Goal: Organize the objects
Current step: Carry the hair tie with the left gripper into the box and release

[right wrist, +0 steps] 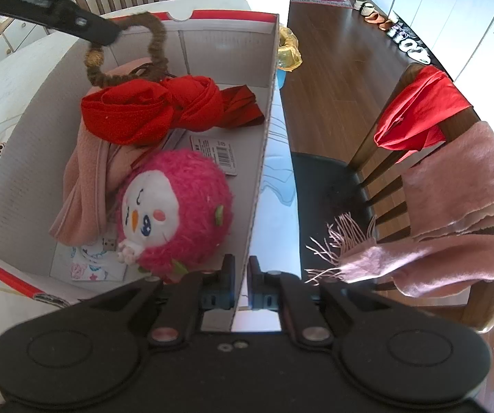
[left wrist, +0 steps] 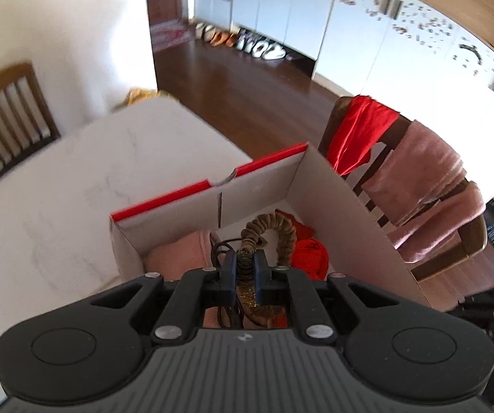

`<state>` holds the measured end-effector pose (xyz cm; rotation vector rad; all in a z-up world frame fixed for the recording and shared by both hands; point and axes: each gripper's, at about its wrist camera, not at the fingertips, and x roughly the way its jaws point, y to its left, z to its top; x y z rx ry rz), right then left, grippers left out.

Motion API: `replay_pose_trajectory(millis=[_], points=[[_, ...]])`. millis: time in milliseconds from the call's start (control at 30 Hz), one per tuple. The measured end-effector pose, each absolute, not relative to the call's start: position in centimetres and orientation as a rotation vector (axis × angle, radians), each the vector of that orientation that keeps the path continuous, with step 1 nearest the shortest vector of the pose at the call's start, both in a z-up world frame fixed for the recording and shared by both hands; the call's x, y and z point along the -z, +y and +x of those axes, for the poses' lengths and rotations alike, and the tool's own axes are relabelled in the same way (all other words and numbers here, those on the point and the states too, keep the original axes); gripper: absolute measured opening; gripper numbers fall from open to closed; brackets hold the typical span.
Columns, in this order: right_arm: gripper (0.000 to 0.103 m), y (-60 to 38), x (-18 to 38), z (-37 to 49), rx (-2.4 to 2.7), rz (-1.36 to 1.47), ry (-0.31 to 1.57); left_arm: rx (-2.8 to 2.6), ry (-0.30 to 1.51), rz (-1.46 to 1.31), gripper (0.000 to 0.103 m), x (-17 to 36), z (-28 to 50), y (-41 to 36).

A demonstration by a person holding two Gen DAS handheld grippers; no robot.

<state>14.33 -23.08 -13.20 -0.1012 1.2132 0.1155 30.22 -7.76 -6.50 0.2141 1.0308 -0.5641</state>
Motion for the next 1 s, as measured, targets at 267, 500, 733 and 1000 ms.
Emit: replay_pose_trajectory(millis=[267,500,733,1000], points=[[0.006,-23.0,13.3,14.3,-0.116,-0.103,1.213,0.532,1.1,0.244,0.008,9.5,31.2,-8.5],[0.006,-23.1,13.3,14.2,-0.116,-0.1,1.213,0.513,1.139,0.277,0.008,11.0,31.3,-8.4],[0.006,-23.0,13.3,14.2,-0.116,-0.1,1.213,0.516,1.132,0.294,0.011,10.8,31.0,-8.4],[0.006,-23.1,13.3,14.2,-0.117,-0.099,1.213,0.517,1.099,0.297,0.026,9.7,30.1,-7.8]])
